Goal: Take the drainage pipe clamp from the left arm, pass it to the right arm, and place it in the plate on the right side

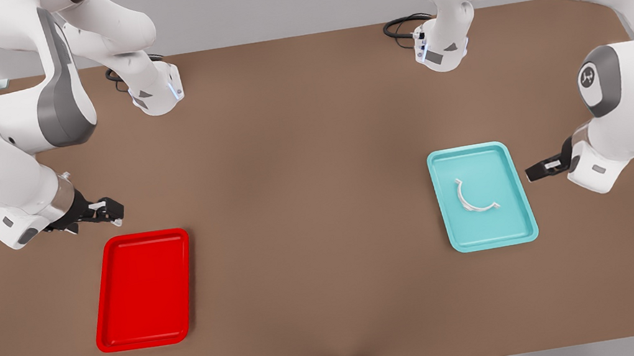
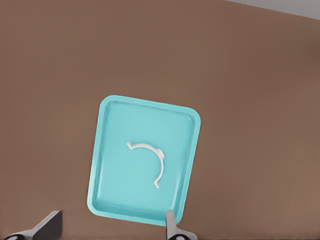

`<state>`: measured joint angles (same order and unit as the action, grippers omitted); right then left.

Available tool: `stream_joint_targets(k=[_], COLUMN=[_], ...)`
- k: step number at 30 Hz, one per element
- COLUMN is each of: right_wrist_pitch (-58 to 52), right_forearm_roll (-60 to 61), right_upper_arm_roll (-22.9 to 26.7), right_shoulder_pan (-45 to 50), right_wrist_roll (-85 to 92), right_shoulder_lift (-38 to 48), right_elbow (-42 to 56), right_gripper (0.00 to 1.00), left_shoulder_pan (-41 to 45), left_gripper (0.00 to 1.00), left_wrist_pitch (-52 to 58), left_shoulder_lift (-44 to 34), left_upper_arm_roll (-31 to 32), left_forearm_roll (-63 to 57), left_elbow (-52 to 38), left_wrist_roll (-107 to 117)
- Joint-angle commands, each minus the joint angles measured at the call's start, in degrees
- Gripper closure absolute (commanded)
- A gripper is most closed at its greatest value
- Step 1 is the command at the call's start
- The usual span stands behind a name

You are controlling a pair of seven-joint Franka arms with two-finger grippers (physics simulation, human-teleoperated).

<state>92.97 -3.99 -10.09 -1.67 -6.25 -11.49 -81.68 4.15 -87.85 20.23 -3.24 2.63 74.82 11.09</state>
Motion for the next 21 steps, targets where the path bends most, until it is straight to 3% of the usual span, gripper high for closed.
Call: stream_joint_targets(k=[1, 3, 6, 8, 12, 21], right_wrist_pitch=[0.0, 0.0, 0.0, 0.0, 0.1, 3.9], right_forearm_roll=[0.0, 0.0, 0.0, 0.0, 0.0, 0.0], right_upper_arm_roll=[0.0, 0.0, 0.0, 0.0, 0.0, -0.3], right_shoulder_pan=[0.0, 0.0, 0.0, 0.2, 0.2, 0.5], right_wrist_roll=[0.0, 0.0, 0.0, -0.1, 0.0, -0.1], right_shoulder_lift=[0.1, 0.1, 0.1, 0.1, 0.1, -1.8], right_elbow=[0.0, 0.0, 0.0, 0.0, 0.0, -0.6], right_gripper=[0.00, 0.00, 0.00, 0.00, 0.00, 0.00], left_shoulder_pan=[0.1, 0.1, 0.5, 1.3, 1.1, 3.2], left_gripper=[0.00, 0.00, 0.00, 0.00, 0.00, 0.00], left_wrist_pitch=[0.1, -5.8, -27.5, -39.1, -47.2, -52.3], left_shoulder_lift=[0.3, 1.1, 1.0, 0.8, 1.3, 6.5], left_upper_arm_roll=[0.0, -3.2, -5.3, -5.5, -5.6, -5.4], left_forearm_roll=[-0.1, 0.3, 0.5, 0.7, 0.7, 0.5], left_elbow=[0.1, 2.3, 15.0, 22.6, 28.6, 34.2], left_wrist_roll=[-12.1, 10.6, 57.6, 74.6, 99.7, 109.9])
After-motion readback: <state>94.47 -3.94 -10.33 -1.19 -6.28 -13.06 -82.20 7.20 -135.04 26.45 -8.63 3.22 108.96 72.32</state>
